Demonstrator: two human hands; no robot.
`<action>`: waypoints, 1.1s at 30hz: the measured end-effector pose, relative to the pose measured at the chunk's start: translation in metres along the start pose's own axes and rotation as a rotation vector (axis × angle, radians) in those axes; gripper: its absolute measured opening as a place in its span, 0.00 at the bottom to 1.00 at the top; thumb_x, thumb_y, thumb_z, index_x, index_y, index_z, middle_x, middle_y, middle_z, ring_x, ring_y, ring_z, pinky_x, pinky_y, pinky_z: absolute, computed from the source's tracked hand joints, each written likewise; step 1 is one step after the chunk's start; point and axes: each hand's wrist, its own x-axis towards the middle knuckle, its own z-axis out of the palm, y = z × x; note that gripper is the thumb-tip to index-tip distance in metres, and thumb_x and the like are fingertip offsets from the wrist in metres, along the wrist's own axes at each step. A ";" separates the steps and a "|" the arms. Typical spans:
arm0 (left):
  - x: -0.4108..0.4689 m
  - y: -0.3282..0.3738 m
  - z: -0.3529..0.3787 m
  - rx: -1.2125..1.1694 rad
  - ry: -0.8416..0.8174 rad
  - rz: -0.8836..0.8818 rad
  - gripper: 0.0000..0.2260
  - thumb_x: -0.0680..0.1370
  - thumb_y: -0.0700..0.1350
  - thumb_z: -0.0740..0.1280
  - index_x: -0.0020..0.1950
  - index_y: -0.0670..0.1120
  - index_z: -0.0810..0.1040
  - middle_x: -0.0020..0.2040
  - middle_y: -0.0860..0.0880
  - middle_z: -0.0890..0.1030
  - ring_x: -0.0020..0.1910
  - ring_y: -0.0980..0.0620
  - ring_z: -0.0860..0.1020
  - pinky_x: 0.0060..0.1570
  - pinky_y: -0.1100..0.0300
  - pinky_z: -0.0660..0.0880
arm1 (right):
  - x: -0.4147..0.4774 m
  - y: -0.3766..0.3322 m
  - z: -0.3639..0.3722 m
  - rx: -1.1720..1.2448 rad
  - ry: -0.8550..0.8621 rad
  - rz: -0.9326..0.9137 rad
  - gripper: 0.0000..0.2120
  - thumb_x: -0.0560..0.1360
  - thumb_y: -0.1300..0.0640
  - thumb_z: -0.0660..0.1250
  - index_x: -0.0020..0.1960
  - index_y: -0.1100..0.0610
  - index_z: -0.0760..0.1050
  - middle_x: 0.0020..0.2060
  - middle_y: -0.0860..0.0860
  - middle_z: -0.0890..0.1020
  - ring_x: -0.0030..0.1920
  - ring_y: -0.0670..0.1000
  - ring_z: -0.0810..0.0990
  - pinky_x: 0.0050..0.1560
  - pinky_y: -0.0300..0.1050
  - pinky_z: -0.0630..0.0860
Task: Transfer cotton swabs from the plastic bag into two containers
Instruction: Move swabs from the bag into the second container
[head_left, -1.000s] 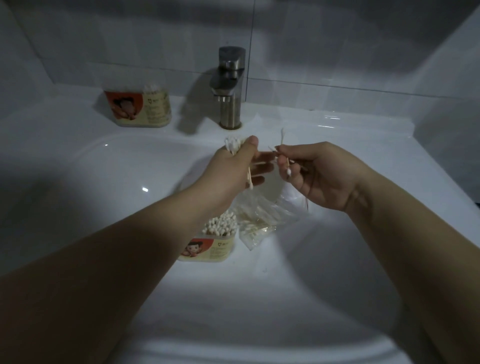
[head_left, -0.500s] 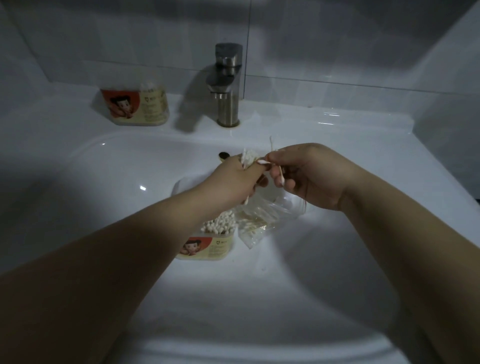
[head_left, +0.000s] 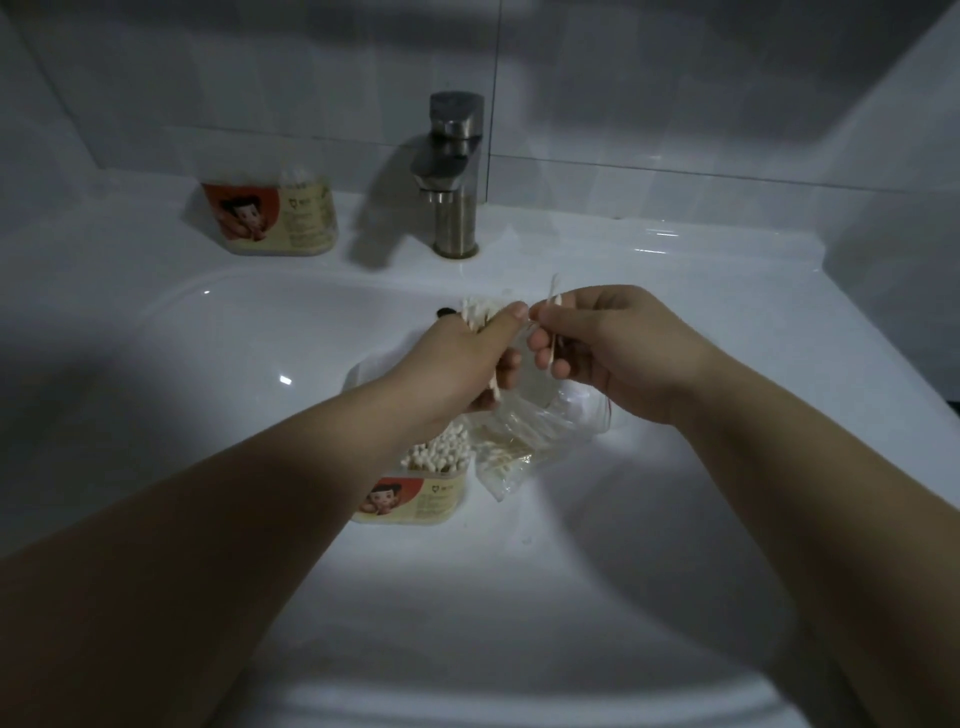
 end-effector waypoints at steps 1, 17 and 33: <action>0.000 0.000 0.000 -0.023 0.010 0.017 0.17 0.82 0.56 0.66 0.45 0.43 0.81 0.30 0.52 0.77 0.29 0.54 0.75 0.30 0.61 0.73 | 0.000 0.000 0.002 0.014 -0.002 -0.015 0.10 0.83 0.63 0.63 0.48 0.66 0.80 0.37 0.58 0.81 0.35 0.52 0.78 0.35 0.40 0.77; 0.005 0.003 -0.005 -0.138 0.126 0.023 0.15 0.82 0.53 0.68 0.43 0.44 0.79 0.39 0.44 0.73 0.27 0.53 0.66 0.27 0.61 0.64 | 0.002 0.005 0.007 -0.064 0.036 -0.047 0.13 0.82 0.63 0.66 0.51 0.76 0.76 0.37 0.61 0.83 0.34 0.55 0.79 0.35 0.45 0.79; 0.004 0.003 -0.002 -0.170 0.181 0.005 0.14 0.84 0.55 0.63 0.46 0.47 0.78 0.24 0.54 0.72 0.21 0.55 0.69 0.27 0.63 0.71 | 0.001 0.008 0.009 -0.179 0.029 -0.009 0.11 0.79 0.57 0.71 0.48 0.67 0.82 0.41 0.59 0.83 0.39 0.51 0.81 0.38 0.44 0.80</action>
